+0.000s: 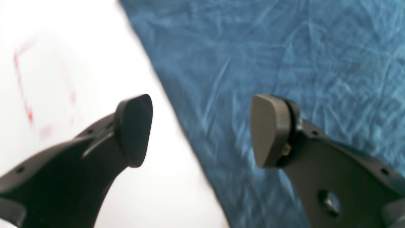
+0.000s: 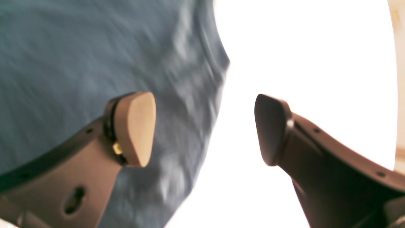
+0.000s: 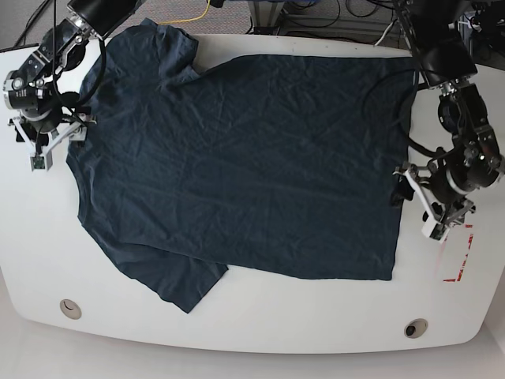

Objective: Layout the t-shirt on the table in an organized manner, then fold the t-shirt properly

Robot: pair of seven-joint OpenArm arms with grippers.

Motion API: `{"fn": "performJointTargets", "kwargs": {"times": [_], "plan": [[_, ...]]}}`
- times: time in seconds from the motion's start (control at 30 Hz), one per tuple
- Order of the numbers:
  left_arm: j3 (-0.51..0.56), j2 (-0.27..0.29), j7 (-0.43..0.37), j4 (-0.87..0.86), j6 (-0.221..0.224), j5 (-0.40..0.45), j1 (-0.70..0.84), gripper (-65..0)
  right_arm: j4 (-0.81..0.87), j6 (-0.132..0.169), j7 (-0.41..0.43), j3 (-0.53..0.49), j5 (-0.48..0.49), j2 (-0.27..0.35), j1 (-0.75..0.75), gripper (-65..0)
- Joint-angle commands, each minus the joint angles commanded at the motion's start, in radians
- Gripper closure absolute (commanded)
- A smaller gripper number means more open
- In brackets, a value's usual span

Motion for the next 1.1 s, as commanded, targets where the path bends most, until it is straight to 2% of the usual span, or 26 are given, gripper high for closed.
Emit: {"fn": "performJointTargets", "kwargs": {"times": [0.2,0.33,0.43,0.67,1.1], "plan": [[-0.175,0.0,0.091,0.054,0.0,-0.192,0.098,-45.1,-0.003,0.0,-0.081,0.083,0.0,-0.023,-0.071,-46.8],[-0.235,0.0,0.124,0.077,0.0,-0.279,0.153,-45.1,-0.006,0.0,-0.086,0.089,0.009,-0.026,-0.121,-46.8],[-0.276,0.0,0.153,0.094,0.0,-0.325,0.187,-45.1,-0.017,0.0,-0.094,0.089,0.06,-0.026,-0.163,-46.8],[-0.325,0.0,0.187,0.109,0.0,-0.368,0.23,-45.1,-0.072,0.0,-0.111,0.083,0.213,-0.026,-0.224,-46.8],[-0.362,-0.003,0.186,0.109,0.0,-0.374,0.285,-45.1,-0.245,0.0,-0.107,0.081,0.261,-0.018,-0.227,-46.8]]}}
